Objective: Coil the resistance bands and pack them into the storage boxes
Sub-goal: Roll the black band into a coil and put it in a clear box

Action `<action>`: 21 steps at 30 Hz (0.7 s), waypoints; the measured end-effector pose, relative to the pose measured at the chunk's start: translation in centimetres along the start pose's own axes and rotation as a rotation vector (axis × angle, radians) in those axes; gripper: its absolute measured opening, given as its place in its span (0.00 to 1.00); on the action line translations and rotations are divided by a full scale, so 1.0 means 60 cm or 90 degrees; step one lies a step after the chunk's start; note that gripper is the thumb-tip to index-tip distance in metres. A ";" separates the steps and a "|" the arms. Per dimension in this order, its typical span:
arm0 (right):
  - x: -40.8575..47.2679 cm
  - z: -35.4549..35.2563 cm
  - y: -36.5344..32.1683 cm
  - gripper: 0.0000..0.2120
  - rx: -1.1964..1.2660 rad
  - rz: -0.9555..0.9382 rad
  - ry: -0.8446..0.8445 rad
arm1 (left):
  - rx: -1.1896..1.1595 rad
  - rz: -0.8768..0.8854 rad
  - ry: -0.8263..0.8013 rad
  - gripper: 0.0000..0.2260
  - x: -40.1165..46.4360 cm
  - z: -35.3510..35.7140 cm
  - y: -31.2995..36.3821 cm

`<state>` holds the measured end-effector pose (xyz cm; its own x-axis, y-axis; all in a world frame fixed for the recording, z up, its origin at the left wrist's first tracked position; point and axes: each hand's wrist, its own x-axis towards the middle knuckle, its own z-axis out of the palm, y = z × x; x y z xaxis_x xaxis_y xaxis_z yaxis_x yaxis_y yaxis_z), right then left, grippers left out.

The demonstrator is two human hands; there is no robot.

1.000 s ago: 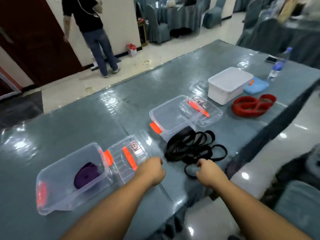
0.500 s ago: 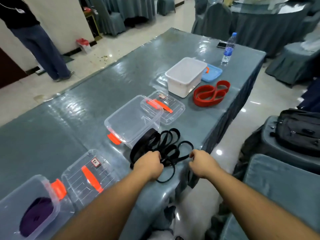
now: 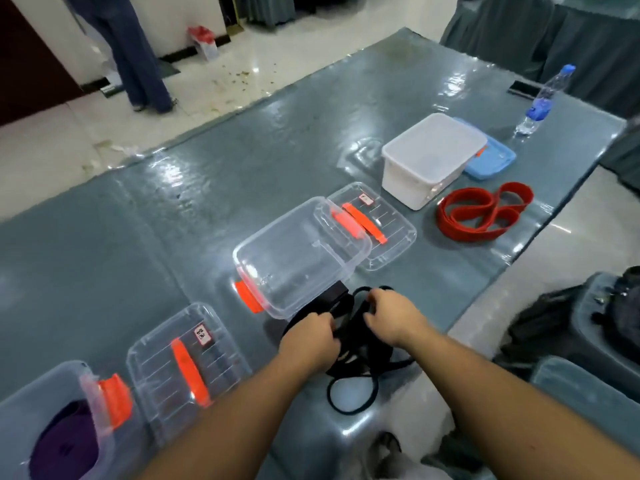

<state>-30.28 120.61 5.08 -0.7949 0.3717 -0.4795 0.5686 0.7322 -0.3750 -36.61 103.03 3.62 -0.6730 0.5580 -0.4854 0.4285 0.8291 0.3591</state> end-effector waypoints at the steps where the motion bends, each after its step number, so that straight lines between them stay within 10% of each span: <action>1: 0.017 0.004 -0.003 0.07 -0.003 -0.013 -0.008 | -0.007 -0.020 -0.003 0.14 0.003 0.001 -0.008; 9: 0.115 0.025 -0.012 0.29 -0.074 -0.105 -0.107 | -0.096 -0.230 0.015 0.11 -0.007 0.010 -0.043; 21: 0.170 0.027 0.018 0.21 0.062 -0.187 -0.179 | -0.362 -0.611 0.238 0.20 -0.040 0.070 -0.004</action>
<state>-37.39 124.26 -1.51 -0.8451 -0.0256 -0.5340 0.3540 0.7216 -0.5949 -32.58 101.62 1.31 -0.7492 -0.4094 -0.5206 -0.6171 0.7169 0.3244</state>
